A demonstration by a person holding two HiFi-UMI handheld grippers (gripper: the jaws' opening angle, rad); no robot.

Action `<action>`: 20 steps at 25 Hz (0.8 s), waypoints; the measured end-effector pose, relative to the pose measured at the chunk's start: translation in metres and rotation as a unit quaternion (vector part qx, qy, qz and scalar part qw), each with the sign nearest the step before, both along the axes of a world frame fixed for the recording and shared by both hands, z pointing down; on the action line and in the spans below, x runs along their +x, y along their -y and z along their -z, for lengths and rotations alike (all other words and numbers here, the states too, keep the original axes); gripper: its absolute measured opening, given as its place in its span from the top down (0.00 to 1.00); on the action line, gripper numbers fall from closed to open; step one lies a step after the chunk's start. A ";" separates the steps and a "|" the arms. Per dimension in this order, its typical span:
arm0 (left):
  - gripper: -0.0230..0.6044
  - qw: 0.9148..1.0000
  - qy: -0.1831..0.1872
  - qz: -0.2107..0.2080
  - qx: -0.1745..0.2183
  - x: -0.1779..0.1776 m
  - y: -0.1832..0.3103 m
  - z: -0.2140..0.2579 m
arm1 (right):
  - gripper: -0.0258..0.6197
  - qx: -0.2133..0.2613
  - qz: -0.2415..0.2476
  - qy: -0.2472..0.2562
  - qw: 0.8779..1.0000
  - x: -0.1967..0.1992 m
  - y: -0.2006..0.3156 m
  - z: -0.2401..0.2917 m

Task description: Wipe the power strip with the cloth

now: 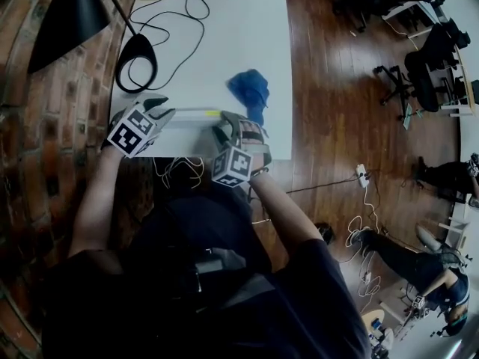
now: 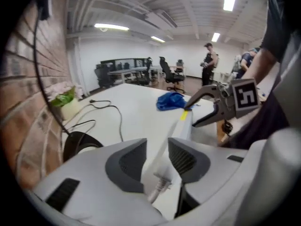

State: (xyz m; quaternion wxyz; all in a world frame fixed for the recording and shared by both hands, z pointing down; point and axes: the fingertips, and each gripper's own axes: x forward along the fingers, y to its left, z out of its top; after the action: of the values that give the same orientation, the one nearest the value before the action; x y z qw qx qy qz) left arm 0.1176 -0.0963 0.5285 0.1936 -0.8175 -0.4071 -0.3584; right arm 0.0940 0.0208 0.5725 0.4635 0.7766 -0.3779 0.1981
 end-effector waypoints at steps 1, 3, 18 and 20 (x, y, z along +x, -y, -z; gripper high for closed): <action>0.66 0.999 0.027 -0.040 0.007 -0.005 -0.004 -0.005 | 0.59 0.001 0.001 -0.001 1.000 -0.001 0.000 0.001; 0.61 0.993 0.071 -0.095 0.005 -0.014 -0.011 -0.011 | 0.59 0.000 0.004 -0.003 1.000 -0.002 0.000 0.000; 0.66 0.976 0.036 -0.174 0.128 -0.030 -0.020 -0.060 | 0.58 0.031 -0.001 0.045 0.999 -0.005 -0.001 0.004; 0.66 0.980 -0.006 -0.137 0.146 -0.022 -0.011 -0.062 | 0.58 0.037 0.000 0.053 0.998 -0.003 0.000 0.008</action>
State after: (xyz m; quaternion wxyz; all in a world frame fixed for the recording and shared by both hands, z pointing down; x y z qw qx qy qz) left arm 0.0960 -0.0858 0.5900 0.3608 -0.7190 -0.4573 -0.3791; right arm 0.0908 0.0211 0.5642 0.4139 0.7816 -0.4088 0.2250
